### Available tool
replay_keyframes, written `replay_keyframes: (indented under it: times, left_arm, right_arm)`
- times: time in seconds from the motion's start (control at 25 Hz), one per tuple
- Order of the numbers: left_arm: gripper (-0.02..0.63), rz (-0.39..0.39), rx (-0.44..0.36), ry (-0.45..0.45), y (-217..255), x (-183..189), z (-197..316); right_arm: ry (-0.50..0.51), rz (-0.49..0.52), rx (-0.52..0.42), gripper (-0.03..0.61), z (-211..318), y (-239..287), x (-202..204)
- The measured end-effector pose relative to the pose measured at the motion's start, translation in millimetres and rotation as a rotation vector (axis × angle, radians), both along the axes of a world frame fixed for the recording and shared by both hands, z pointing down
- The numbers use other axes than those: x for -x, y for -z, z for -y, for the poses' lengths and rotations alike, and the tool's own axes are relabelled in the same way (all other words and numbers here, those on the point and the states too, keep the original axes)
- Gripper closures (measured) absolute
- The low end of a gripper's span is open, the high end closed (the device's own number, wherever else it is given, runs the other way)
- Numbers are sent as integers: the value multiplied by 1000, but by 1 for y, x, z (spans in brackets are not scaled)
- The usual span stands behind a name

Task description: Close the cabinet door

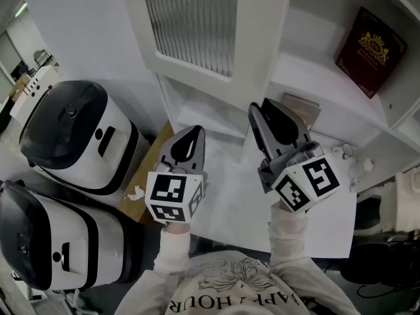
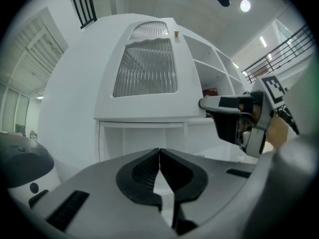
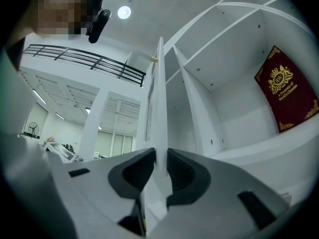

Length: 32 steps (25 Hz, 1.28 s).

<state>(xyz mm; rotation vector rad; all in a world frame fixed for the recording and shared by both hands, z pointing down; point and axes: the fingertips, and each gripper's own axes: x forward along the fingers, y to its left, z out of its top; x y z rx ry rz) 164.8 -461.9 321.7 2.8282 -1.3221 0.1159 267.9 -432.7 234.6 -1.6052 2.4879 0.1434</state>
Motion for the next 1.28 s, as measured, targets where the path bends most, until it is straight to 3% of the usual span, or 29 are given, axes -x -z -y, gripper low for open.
replay_keyframes:
  times: [0.48,1.28]
  left_arm:
    - [609,6,20,14,-10,-7,12]
    - [609,18,34,-2,-16,-18,27]
  right_arm:
    - [-45,9,-17,486,15,-1,-17]
    - [-237,-37,-40,489,37,-1,-36]
